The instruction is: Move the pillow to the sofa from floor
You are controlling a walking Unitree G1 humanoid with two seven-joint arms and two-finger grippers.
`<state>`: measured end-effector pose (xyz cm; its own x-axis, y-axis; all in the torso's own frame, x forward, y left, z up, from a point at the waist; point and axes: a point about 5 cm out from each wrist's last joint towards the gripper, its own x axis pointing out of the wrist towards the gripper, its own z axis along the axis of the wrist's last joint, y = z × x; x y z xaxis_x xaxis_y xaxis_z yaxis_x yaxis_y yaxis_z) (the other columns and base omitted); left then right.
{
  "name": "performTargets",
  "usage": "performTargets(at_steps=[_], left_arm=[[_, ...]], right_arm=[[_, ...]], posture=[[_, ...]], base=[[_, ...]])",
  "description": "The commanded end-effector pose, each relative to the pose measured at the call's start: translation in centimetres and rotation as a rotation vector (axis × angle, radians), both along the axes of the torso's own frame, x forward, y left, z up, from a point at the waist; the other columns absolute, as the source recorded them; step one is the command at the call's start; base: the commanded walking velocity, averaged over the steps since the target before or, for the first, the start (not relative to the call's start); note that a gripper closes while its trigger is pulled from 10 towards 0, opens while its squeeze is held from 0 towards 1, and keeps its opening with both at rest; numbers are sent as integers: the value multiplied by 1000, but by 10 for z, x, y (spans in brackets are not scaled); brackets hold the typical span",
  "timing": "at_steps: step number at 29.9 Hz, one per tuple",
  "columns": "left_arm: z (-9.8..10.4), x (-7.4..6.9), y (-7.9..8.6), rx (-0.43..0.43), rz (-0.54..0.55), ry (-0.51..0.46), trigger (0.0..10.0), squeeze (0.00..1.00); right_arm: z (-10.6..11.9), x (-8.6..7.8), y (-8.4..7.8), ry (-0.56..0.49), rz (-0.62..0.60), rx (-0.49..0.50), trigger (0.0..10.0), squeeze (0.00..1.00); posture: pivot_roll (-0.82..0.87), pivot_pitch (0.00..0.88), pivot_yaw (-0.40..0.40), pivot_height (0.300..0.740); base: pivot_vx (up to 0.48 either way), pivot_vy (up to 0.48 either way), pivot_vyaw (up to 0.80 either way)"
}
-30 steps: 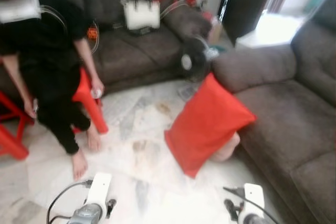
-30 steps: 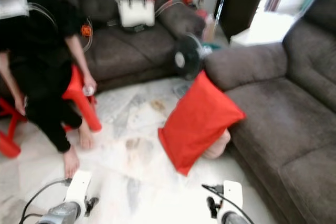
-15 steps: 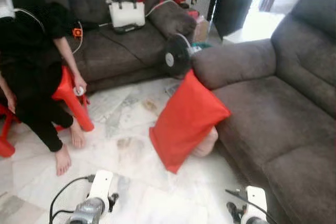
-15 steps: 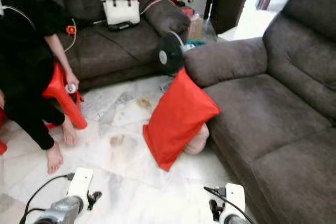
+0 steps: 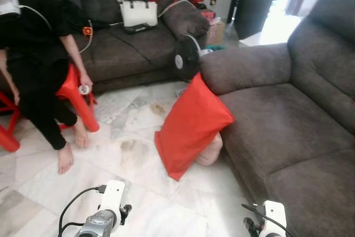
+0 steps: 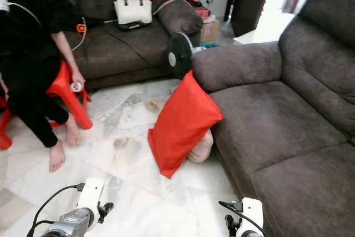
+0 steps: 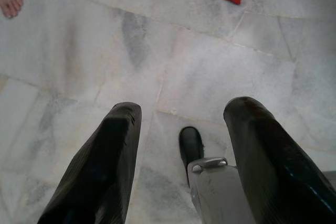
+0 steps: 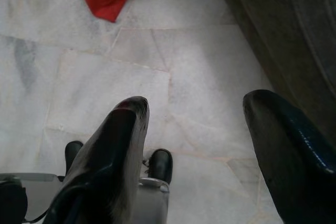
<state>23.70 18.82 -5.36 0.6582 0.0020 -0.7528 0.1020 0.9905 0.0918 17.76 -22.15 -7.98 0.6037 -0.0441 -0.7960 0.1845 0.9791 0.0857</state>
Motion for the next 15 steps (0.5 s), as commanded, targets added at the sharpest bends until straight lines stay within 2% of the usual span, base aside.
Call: performTargets(at_steps=[1, 9, 15], left_arm=[[-2, -4, 2, -2, 6, 14, 10000, 0], [-2, -4, 1, -22, 10, 7, 10000, 0], [-2, -4, 1, -24, 4, 8, 10000, 0]], right_arm=[[0, 0, 1, 3, -7, 8, 10000, 0], [0, 0, 1, 3, -8, 9, 10000, 0], [-1, 0, 1, 3, -9, 9, 10000, 0]], posture=[[80, 0, -31, 740], [81, 0, -31, 740], [81, 0, -31, 740]], base=[[0, 0, 0], [0, 0, 0], [262, 0, 0]])
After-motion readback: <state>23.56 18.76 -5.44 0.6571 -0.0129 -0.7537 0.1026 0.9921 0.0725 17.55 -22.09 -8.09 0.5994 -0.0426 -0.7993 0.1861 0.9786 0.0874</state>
